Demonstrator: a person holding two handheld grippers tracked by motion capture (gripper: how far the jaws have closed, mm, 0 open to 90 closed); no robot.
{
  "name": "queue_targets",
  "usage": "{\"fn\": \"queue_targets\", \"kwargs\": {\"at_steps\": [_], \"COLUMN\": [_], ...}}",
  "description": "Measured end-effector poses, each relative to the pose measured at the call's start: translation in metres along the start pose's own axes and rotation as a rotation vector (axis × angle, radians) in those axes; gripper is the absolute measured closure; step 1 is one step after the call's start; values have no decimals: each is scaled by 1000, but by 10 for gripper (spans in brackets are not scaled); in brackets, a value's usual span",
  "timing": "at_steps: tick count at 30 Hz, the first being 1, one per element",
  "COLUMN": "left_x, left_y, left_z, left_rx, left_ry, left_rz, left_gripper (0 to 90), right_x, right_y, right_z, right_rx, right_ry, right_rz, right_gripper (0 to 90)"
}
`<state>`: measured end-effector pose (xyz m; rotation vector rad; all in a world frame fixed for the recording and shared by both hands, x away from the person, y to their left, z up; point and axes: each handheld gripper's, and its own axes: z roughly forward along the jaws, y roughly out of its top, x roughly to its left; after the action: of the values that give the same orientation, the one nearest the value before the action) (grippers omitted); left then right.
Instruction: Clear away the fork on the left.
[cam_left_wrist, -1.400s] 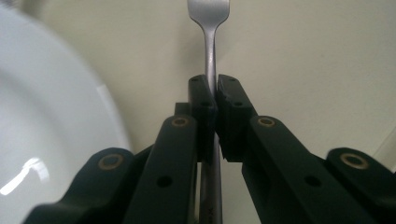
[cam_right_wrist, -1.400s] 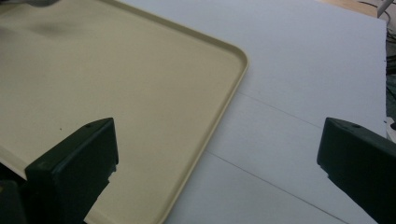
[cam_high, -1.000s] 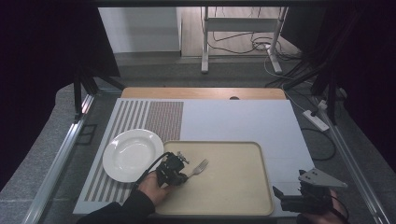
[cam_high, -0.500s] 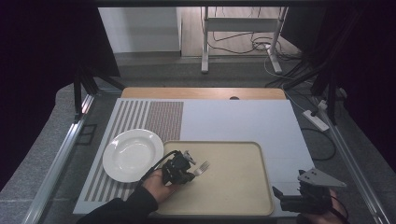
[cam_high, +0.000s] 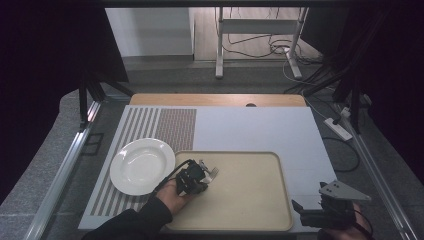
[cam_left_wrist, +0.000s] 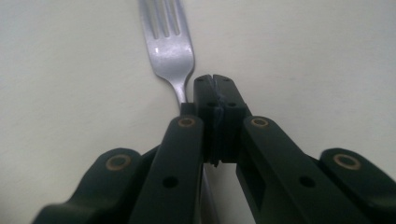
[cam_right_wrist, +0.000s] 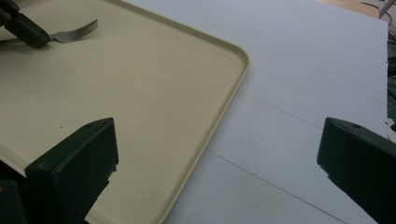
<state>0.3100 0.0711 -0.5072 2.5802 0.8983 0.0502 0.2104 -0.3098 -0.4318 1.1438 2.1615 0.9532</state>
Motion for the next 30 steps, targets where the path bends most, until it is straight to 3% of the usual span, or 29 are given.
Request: {"fn": "queue_targets", "kwargs": {"at_steps": [6,18,27,30], "left_x": [16,45,56,56], "left_y": [-6,-18,-23,-23], "left_z": [-4,-12,-15,-15], "left_rx": [7,20,12,9], "left_ry": [37,48,35,32], "left_rz": [-57,-150,-191,-185], "left_gripper": [889,888,888,886], "right_x": [0,0,0,0], "right_y": [0,0,0,0], "right_z": [0,0,0,0], "right_rx": [0,-1,-1,-2], "right_ry": [1,4,5,6], "right_rz": [-1,-3,-4,-5], "right_gripper": [0,0,0,0]}}
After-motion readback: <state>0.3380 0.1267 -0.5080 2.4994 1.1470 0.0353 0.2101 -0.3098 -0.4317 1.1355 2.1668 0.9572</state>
